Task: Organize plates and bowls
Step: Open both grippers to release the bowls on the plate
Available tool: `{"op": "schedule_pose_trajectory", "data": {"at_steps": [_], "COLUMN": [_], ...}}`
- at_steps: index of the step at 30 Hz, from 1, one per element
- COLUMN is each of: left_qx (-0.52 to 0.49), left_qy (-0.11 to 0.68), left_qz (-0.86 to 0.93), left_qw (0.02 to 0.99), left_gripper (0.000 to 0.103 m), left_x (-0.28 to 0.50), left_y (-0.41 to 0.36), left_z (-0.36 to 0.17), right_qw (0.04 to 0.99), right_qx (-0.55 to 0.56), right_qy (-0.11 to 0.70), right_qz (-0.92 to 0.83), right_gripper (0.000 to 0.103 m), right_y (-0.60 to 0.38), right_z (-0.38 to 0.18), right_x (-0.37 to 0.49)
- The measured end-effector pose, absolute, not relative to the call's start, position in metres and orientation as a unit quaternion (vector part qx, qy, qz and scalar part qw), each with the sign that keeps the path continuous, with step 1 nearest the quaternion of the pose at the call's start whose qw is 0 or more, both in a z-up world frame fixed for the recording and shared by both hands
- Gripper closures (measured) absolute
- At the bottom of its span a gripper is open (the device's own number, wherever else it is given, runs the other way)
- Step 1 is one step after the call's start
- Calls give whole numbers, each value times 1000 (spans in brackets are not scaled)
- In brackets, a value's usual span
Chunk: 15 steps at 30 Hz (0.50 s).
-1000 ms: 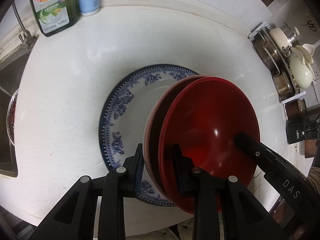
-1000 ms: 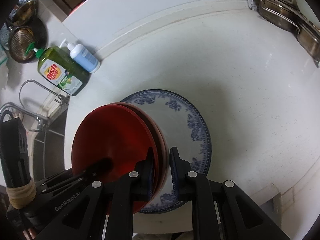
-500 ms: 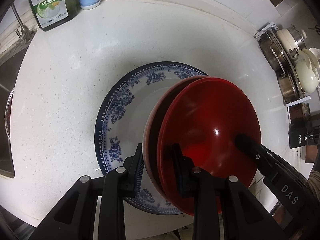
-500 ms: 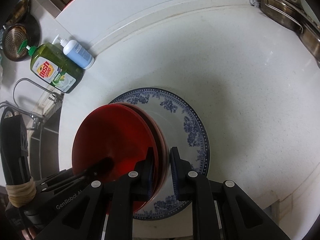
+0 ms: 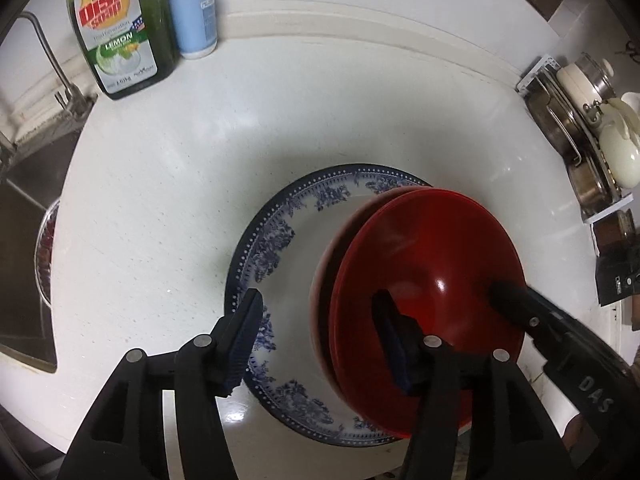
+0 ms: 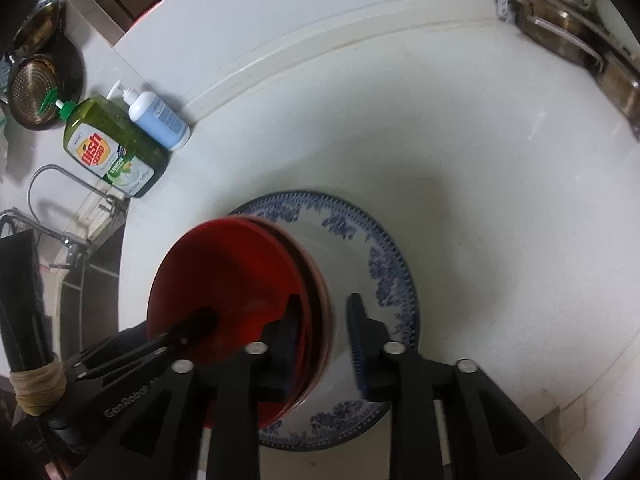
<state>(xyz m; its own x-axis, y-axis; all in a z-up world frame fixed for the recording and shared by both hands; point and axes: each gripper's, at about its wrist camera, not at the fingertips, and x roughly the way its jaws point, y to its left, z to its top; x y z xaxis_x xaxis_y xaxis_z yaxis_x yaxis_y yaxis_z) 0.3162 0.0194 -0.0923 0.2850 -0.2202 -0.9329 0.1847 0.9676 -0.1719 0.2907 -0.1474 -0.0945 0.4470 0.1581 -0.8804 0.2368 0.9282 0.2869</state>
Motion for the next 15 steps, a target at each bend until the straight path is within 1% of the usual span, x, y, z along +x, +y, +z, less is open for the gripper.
{"op": "schedule_pose_trajectory", "data": {"at_steps": [2, 3, 7, 12, 14, 15], "left_qx": [-2, 9, 15, 6, 14, 25], "left_qy": [574, 562, 516, 447, 425, 410], "left_qz": [-115, -110, -104, -104, -103, -101], "left_qw": [811, 819, 850, 889, 899, 906], "left_gripper": [43, 40, 35, 21, 17, 13], "left_x": [314, 310, 296, 273, 263, 256], "left_y": [20, 21, 29, 49, 50, 50], "left_z": [-86, -81, -58, -30, -22, -19], "right_qw": [837, 842, 857, 892, 907, 913], "right_qx": [184, 178, 159, 116, 92, 80], "right_qy": [514, 508, 489, 431, 401, 387], "right_qz": [-30, -33, -40, -66, -89, -104], "right_gripper": [57, 56, 53, 52, 38, 35], "right_y": [-148, -148, -143, -130, -127, -126], "right_z": [-87, -82, -64, -33, -22, -17], "right_x": [287, 285, 272, 244, 231, 224]}}
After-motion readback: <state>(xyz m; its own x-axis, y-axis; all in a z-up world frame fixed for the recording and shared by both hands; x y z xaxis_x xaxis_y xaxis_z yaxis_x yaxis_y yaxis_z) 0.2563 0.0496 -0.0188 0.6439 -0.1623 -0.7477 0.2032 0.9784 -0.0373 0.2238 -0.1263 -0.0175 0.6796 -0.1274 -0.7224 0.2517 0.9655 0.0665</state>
